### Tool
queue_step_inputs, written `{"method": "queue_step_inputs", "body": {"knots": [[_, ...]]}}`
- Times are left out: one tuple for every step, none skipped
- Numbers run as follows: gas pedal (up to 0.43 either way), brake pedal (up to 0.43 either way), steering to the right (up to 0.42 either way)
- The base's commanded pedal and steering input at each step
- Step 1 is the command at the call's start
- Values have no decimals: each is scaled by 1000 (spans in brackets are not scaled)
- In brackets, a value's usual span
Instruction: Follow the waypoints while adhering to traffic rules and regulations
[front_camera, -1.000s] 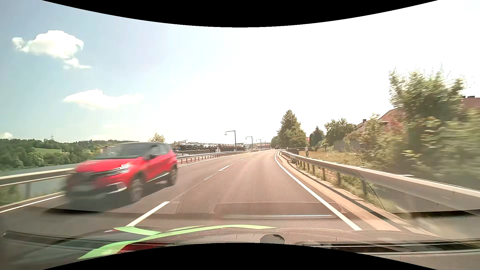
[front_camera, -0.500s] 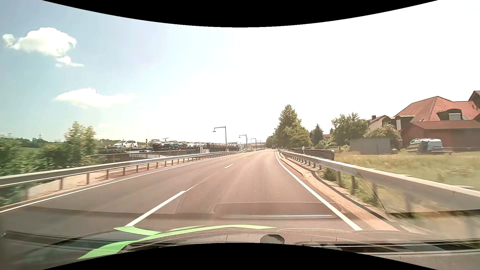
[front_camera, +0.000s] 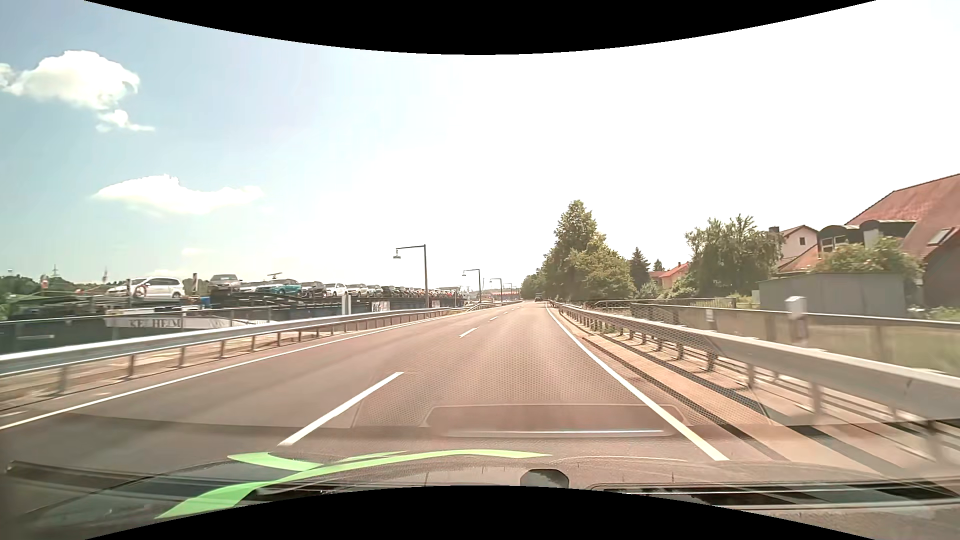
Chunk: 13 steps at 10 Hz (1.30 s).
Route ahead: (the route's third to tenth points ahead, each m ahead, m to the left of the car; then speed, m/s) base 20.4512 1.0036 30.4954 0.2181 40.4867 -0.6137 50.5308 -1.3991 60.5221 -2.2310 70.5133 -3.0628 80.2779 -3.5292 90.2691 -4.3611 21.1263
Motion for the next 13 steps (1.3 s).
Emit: {"method": "queue_step_inputs", "body": {"knots": [[98, 0, 10], [87, 0, 10], [87, 0, 9], [98, 0, 7], [138, 0, 7], [169, 0, 8], [177, 0, 8], [189, 0, 8], [197, 0, 8], [220, 0, 8], [240, 0, 8], [260, 0, 8], [260, 0, 8]]}}
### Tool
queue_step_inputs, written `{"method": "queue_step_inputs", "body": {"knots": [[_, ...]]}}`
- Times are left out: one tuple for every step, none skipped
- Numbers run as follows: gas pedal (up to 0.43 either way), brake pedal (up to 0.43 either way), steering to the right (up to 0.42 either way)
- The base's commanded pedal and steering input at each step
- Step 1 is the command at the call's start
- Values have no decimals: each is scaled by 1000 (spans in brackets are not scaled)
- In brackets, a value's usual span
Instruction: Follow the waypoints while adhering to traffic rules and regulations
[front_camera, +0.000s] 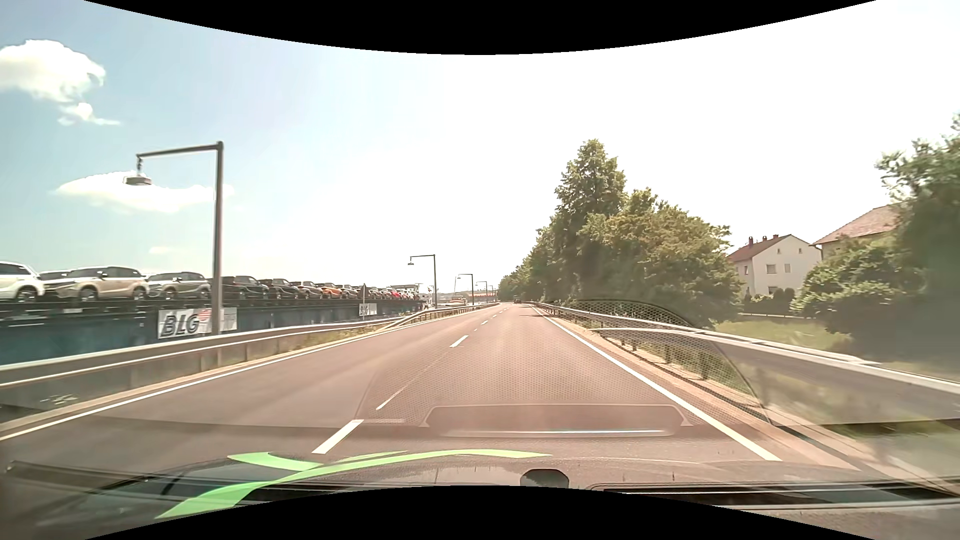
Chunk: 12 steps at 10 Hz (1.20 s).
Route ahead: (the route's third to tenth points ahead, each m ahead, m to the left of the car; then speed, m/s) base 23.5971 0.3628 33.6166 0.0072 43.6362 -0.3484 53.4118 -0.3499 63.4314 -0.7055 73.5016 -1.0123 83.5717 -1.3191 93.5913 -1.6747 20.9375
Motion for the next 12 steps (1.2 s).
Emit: {"method": "queue_step_inputs", "body": {"knots": [[268, 0, 8], [268, 0, 7], [268, 0, 7], [268, 0, 7], [280, 0, 6], [280, 0, 6], [280, 0, 5], [280, 0, 5], [280, 0, 4], [268, 0, 4], [268, 0, 4], [268, 0, 3]]}}
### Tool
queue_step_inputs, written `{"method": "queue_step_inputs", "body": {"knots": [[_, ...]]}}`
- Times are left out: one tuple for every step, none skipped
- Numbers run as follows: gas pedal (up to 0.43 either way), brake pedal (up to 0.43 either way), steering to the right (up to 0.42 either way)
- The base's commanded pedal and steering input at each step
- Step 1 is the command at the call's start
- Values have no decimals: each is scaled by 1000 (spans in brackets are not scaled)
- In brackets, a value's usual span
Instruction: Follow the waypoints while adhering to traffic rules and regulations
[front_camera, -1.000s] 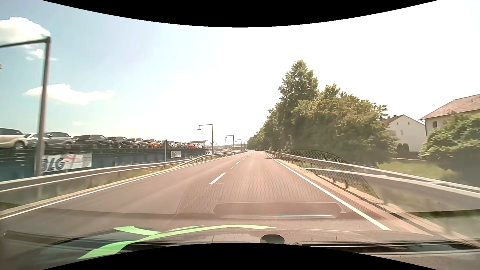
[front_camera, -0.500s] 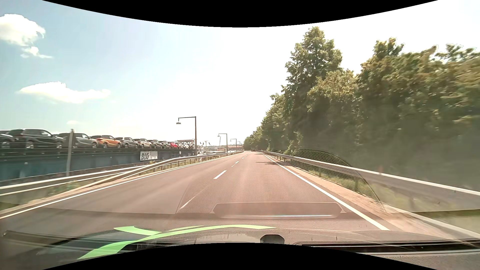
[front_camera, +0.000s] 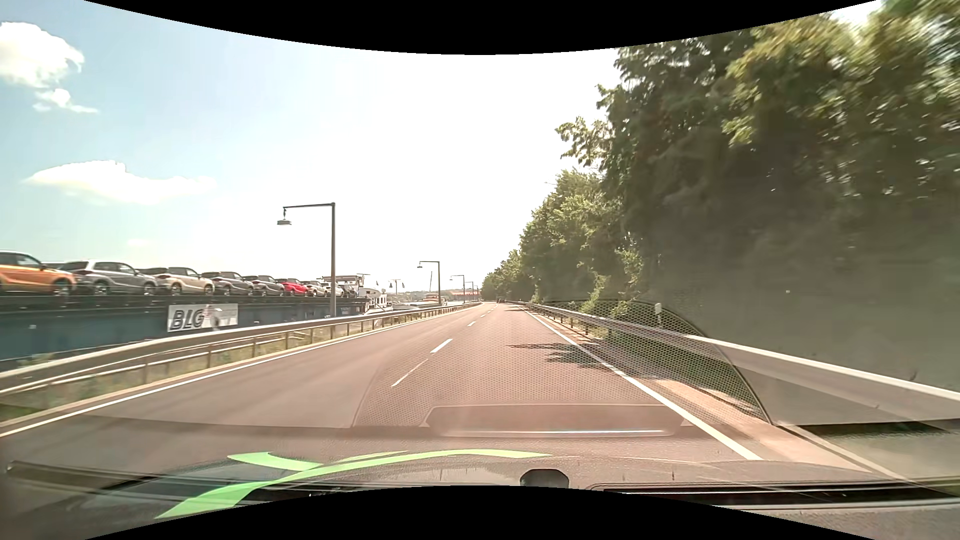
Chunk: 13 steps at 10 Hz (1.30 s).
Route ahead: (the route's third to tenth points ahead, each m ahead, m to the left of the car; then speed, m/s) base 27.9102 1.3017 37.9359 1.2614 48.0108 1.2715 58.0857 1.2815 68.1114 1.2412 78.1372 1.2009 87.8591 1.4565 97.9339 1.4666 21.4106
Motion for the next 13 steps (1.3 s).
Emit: {"method": "queue_step_inputs", "body": {"knots": [[268, 0, 2], [268, 0, 0], [268, 0, -2], [248, 0, -2], [197, 0, -3], [197, 0, -3], [197, 0, -3], [197, 0, -2], [220, 0, -2], [240, 0, -2], [248, 0, -2], [268, 0, -3], [280, 0, -2]]}}
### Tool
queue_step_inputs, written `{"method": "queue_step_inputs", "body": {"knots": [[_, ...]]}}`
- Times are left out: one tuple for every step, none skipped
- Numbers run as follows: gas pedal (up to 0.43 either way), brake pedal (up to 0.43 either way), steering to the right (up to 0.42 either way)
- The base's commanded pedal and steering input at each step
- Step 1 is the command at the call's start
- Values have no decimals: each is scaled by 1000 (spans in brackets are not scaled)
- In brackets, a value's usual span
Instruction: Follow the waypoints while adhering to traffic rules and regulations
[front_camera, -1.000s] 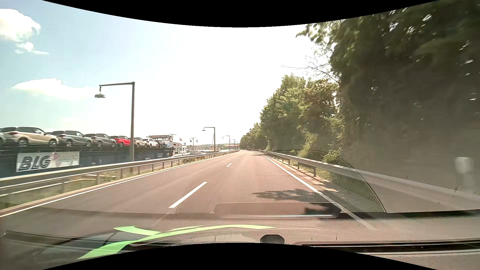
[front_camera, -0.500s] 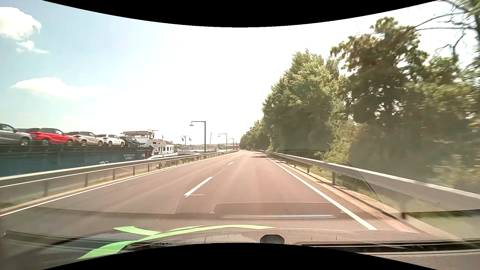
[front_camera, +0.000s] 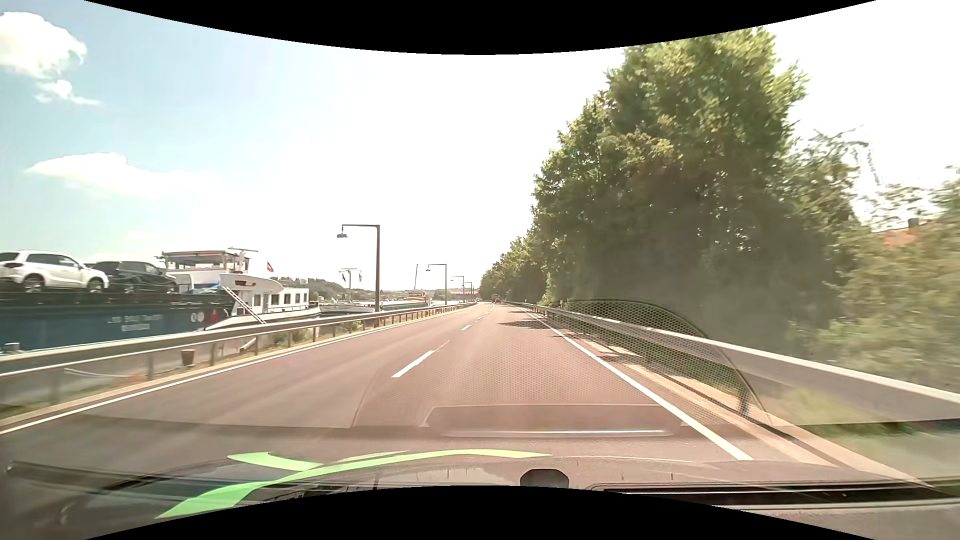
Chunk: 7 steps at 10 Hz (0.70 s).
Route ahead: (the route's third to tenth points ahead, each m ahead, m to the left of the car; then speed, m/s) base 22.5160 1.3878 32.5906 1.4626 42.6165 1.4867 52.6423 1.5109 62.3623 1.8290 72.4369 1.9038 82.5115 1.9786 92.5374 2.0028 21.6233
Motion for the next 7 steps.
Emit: {"method": "queue_step_inputs", "body": {"knots": [[280, 0, -2], [280, 0, -2], [287, 0, -2], [287, 0, -1], [287, 0, -1], [240, 0, -2], [220, 0, -1]]}}
